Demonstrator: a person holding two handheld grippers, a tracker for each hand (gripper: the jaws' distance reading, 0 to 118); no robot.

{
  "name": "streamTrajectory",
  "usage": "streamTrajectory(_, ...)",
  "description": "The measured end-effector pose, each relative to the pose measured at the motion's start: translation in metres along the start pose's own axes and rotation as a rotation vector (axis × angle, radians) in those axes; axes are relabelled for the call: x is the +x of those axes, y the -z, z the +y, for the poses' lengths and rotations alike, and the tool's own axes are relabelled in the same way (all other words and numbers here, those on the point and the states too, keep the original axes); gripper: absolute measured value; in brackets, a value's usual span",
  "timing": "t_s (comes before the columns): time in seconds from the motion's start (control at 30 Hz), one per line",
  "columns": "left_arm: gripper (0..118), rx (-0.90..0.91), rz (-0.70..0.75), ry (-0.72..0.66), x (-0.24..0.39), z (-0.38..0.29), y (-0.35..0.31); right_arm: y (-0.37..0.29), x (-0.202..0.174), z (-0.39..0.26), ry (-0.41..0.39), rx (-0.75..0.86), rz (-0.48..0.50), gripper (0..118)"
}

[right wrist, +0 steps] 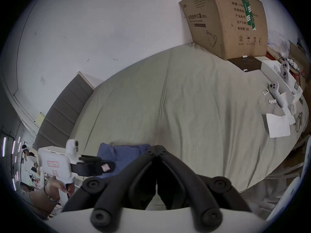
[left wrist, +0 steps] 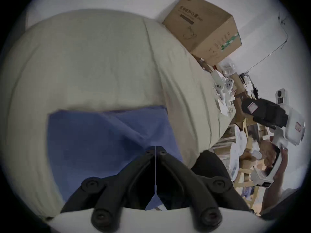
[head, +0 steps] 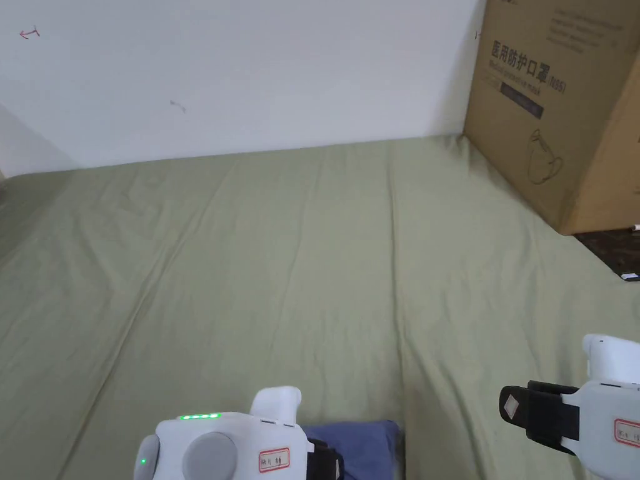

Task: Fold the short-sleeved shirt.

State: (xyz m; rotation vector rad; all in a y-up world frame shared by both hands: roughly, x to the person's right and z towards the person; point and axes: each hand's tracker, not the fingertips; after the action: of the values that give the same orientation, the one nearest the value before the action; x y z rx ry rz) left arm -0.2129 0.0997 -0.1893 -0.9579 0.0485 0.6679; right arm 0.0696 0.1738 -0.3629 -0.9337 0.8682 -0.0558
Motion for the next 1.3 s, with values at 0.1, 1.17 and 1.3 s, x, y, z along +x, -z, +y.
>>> streamTrajectory(0.1,0,-0.101,-0.053,-0.022,0.003,-0.005,0.036,-0.002,0.003,-0.001,0.001,-0.002,-0.011,0)
streamTrajectory(1.17,0,0.226,-0.061,-0.297,-0.133,-0.064,-0.111,0.15,-0.022,-0.058,0.013,-0.457,0.27,0)
streamTrajectory(1.3,20,0.207,-0.147,-0.322,-0.154,-0.059,-0.101,0.153,0.001,-0.06,0.095,-0.464,0.279,0)
